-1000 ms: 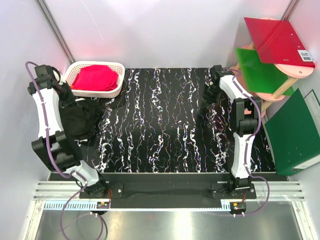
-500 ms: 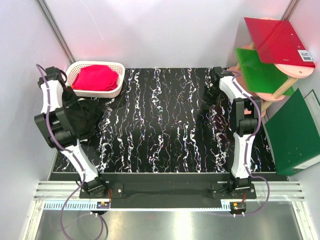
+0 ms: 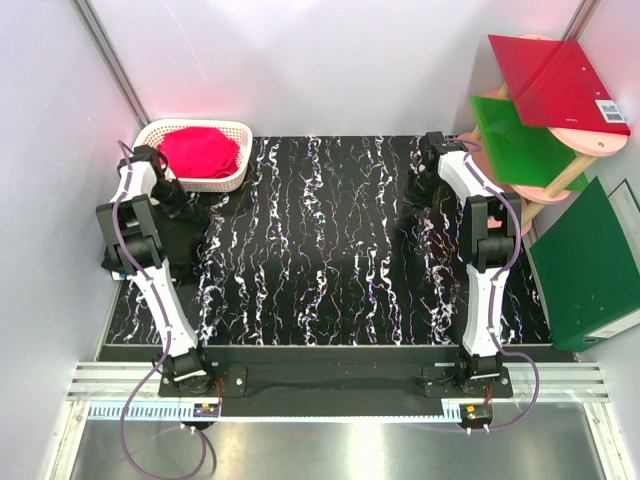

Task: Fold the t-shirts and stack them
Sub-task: Smooth out wrinkles on the folded tshirt

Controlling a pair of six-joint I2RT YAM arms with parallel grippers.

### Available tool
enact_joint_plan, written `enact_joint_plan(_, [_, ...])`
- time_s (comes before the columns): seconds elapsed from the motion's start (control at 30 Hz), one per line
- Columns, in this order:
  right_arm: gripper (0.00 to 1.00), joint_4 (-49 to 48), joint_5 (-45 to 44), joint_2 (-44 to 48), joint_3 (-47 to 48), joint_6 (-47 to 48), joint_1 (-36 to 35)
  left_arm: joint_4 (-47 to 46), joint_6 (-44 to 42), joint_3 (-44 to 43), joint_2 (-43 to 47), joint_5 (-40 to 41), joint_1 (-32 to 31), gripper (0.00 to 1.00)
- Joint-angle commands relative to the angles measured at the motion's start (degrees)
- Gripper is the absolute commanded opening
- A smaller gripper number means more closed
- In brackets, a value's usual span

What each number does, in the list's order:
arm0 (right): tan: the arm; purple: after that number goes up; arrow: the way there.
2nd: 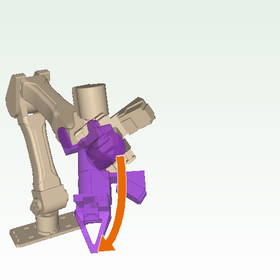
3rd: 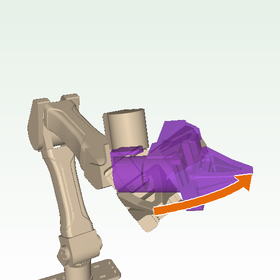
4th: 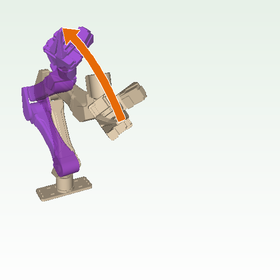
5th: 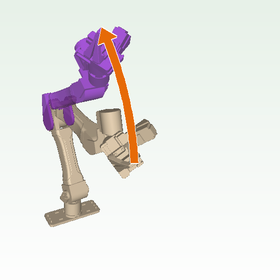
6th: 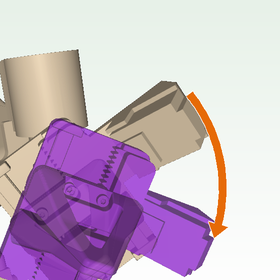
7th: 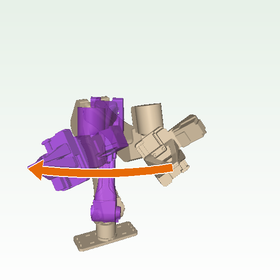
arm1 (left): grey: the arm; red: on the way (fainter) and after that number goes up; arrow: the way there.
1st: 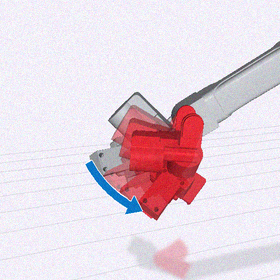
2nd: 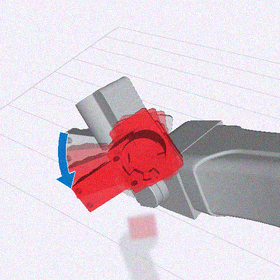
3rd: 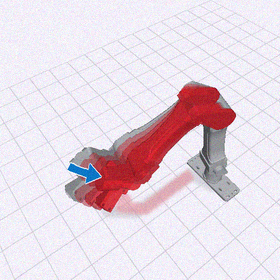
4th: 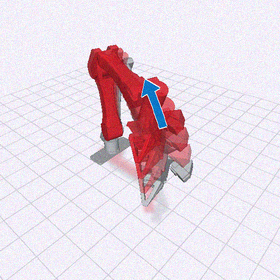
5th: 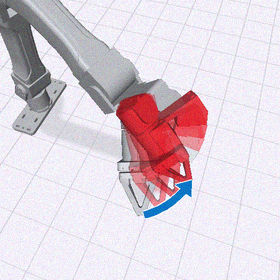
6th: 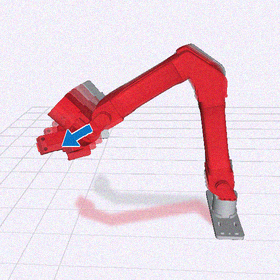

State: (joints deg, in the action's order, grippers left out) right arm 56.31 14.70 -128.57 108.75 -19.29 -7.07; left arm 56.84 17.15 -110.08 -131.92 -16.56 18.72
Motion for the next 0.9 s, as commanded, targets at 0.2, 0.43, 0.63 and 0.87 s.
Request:
enact_joint_plan(0.2, [0.00,-0.50,1.30,0.87,-0.11,0.04,0.22,1.96,-1.06,0.22,14.66,1.26,2.20,0.00])
enact_joint_plan(0.43, [0.00,-0.77,1.74,0.87,-0.55,0.13,0.22,2.48,-1.68,5.92,25.21,6.26,3.77,0.00])
enact_joint_plan(0.63, [0.00,-0.94,2.09,0.87,-0.91,0.22,0.13,5.82,-4.49,11.73,24.96,10.14,6.85,0.00])
enact_joint_plan(0.87, [0.00,-0.86,2.09,0.61,-0.29,-0.05,0.13,8.90,-4.84,13.58,19.70,17.59,8.44,0.00])
